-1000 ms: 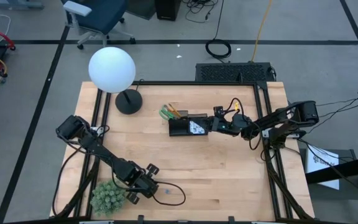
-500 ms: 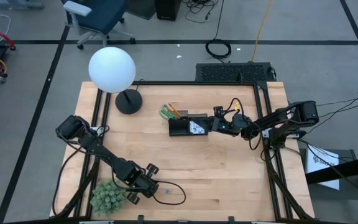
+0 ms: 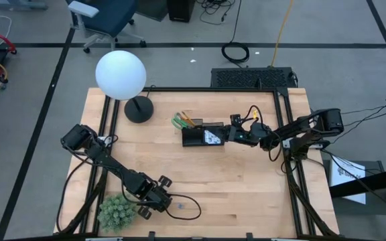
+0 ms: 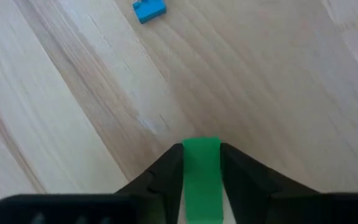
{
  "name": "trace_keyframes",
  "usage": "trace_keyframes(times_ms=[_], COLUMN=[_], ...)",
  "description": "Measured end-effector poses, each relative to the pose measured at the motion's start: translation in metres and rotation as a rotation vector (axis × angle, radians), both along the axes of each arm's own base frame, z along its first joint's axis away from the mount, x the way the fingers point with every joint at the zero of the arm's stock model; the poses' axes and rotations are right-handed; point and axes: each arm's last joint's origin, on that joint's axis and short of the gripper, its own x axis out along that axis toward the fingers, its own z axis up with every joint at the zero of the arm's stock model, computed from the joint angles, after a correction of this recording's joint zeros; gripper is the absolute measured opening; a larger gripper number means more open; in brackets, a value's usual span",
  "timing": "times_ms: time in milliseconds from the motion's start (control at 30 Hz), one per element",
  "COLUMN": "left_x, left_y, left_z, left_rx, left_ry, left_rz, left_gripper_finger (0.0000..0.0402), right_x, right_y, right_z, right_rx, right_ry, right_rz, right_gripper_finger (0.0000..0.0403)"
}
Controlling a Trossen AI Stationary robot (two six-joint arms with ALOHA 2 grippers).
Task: Pick and place office supplies into organizer
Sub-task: Put the green eraser into the black desk organizer
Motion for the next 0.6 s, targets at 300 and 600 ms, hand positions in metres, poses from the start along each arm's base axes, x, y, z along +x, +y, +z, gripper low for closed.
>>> trace_keyframes(times_ms=[300, 600], left_x=[0.0007, 0.0011], left_y=[-0.0001, -0.0003], left_z=[0.0001, 0.0009], left_rx=[0.002, 0.002], left_ry=[-0.008, -0.011], left_rz=[-0.009, 0.002], left_gripper_finger=[0.0134, 0.0055], right_x=[0.0, 0.0], right_y=[-0.0001, 0.0], right_z=[0.0, -0.0001], right_rx=[0.0, 0.0], right_ry=[0.0, 0.001], right_rz=[0.0, 0.0], right_gripper_finger=[0.0181, 0.0181])
